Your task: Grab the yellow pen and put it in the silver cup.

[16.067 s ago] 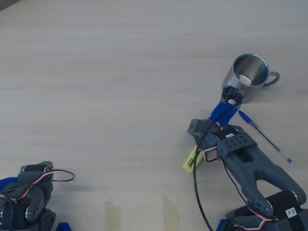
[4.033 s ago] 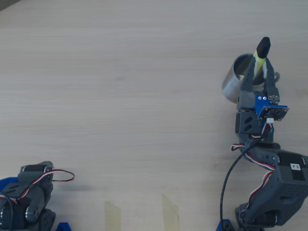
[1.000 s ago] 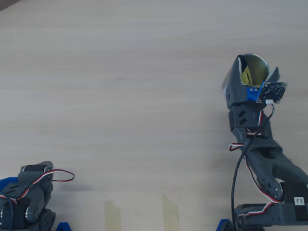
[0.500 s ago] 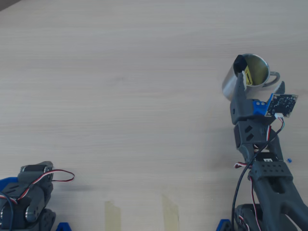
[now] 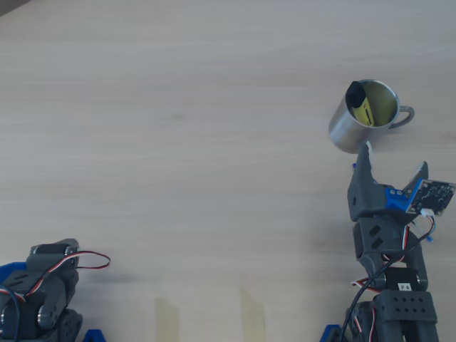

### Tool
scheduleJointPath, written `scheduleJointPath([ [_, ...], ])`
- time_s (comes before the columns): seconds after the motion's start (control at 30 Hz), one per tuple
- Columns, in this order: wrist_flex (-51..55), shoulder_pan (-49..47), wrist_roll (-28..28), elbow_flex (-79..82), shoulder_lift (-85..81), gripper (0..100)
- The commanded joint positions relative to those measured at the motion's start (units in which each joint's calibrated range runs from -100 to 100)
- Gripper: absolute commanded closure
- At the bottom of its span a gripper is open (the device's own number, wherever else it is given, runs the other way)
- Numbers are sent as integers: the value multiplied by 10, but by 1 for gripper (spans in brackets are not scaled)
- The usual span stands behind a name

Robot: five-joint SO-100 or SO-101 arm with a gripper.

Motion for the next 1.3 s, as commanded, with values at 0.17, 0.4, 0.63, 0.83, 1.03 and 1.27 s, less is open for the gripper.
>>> scheduleJointPath([
  [0.17,113,-16,-3,68,-143,59],
  [0.4,300,-12,-3,68,-246,59],
  [0.63,482,-17,-3,66,-339,67],
  [0.83,558,-17,-2,66,-334,74],
  [1.03,656,-17,-3,66,-336,74],
  [1.27,703,-11,-3,66,-336,74],
])
